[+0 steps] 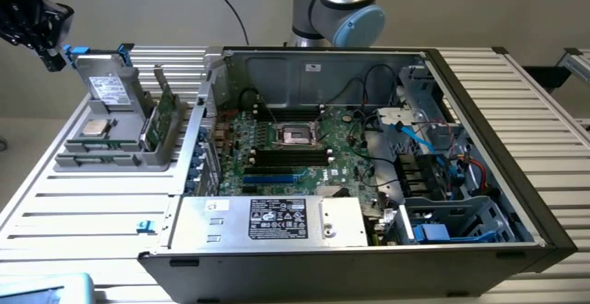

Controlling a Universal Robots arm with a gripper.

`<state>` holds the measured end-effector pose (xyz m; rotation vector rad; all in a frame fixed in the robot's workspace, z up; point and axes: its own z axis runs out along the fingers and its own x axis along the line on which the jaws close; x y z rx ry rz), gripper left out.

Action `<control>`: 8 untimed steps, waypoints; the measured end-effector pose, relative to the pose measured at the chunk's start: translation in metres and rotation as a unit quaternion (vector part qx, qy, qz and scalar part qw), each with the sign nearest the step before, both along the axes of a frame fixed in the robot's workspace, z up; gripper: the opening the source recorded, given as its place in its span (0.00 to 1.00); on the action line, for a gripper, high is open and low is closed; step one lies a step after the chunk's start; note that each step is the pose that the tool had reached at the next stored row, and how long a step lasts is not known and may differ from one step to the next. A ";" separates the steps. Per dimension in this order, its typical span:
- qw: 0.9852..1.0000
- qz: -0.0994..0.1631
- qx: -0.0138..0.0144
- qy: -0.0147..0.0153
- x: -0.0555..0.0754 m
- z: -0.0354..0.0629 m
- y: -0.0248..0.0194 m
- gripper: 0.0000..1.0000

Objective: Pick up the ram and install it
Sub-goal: 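Pick up the ram and move it above insertion slot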

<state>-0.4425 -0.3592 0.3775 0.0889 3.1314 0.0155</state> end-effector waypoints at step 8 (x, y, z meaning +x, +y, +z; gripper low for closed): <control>0.998 0.055 0.001 0.000 0.000 0.0000 0.0000 0.11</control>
